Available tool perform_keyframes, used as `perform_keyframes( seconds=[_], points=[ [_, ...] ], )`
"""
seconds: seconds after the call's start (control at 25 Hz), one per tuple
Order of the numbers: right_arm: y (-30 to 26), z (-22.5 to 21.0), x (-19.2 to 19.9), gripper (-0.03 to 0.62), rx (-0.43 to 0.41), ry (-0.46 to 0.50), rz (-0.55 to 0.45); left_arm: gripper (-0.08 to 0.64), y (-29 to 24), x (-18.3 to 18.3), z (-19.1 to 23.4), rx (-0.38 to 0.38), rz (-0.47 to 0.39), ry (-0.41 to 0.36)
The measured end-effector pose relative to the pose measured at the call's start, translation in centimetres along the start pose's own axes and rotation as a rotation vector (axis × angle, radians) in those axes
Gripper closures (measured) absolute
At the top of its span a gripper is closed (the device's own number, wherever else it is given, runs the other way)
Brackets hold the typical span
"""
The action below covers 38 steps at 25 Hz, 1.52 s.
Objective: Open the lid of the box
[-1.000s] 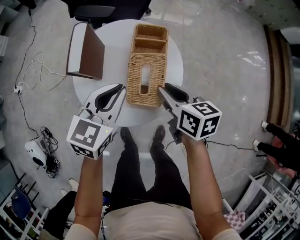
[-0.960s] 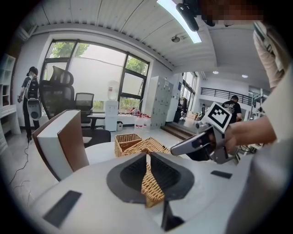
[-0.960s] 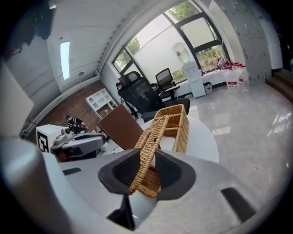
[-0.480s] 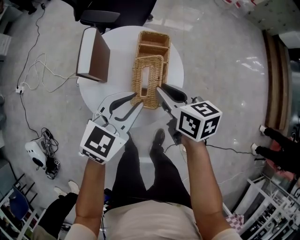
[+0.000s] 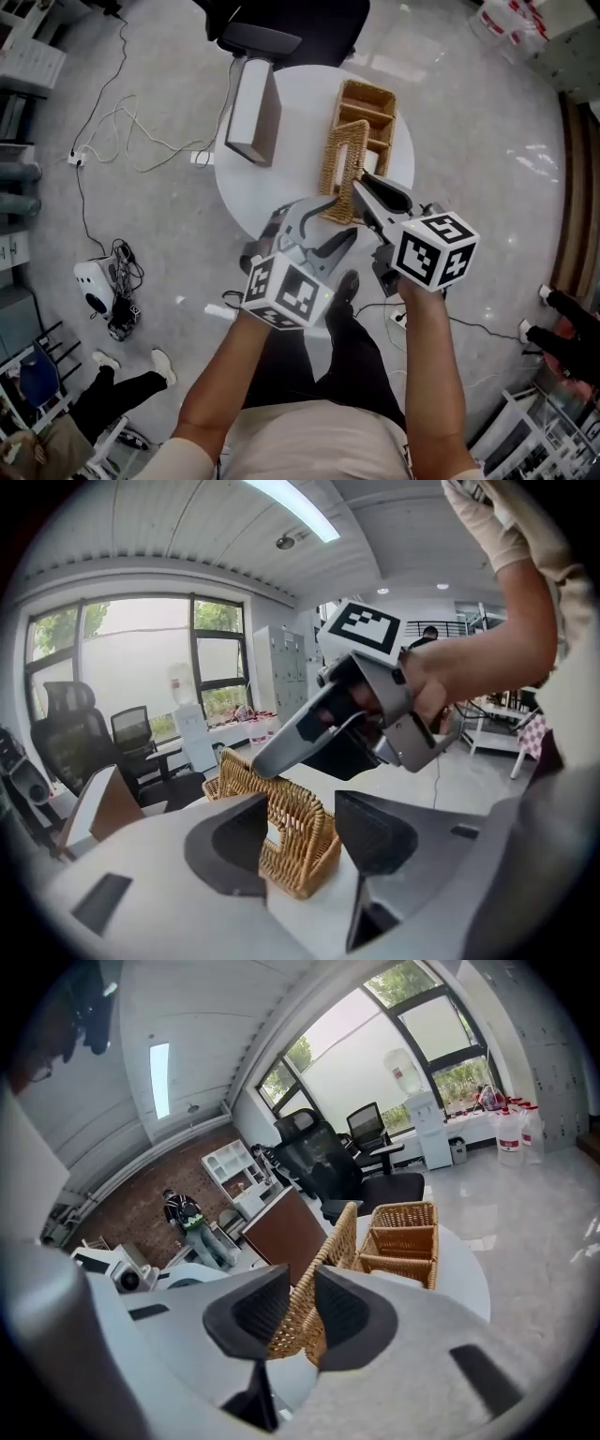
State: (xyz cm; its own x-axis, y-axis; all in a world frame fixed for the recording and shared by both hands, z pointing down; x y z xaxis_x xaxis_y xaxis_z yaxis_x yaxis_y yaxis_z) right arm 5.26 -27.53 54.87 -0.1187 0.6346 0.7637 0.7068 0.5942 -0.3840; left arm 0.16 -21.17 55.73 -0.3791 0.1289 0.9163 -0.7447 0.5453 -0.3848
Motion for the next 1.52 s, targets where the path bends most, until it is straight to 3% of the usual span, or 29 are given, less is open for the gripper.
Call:
perform_keyframes(
  seconds=[0.24,0.64,1.12,1.52],
  points=[
    [-3.3,3.3,-0.1,0.517,-0.038,0.031,0.013,0.396,1.9,1.6,2.2,-0.082,0.019,-0.012],
    [-4.5,6.4,-2.0,0.515,-0.056,0.105,0.025,0.422,5.9,3.7,5.6,-0.191,0.033,0.117],
    [-1.4,6.7,-5.0,0.517,-0.002,0.179,-0.006,0.420,7.4,5.9,7.5,-0.233,0.094,0.203],
    [1.5,7.1,-7.1,0.517,0.033,0.200,-0.037,0.420,8.4,7.3,8.4,-0.220,0.186,0.234]
  ],
)
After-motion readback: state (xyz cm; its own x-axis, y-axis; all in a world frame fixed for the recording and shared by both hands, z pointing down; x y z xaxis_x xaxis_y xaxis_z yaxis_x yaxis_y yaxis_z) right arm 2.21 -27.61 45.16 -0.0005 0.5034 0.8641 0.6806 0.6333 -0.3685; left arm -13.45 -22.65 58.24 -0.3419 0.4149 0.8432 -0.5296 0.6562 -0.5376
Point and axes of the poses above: the fingertips, and each gripper's own axes: y backward along the fingers, z to its left, x out of its underside, the point moved 4 cm from there along y, backward along the fingers, and after that the axes turned 9 degrees about -z, right-handed, at the moved point
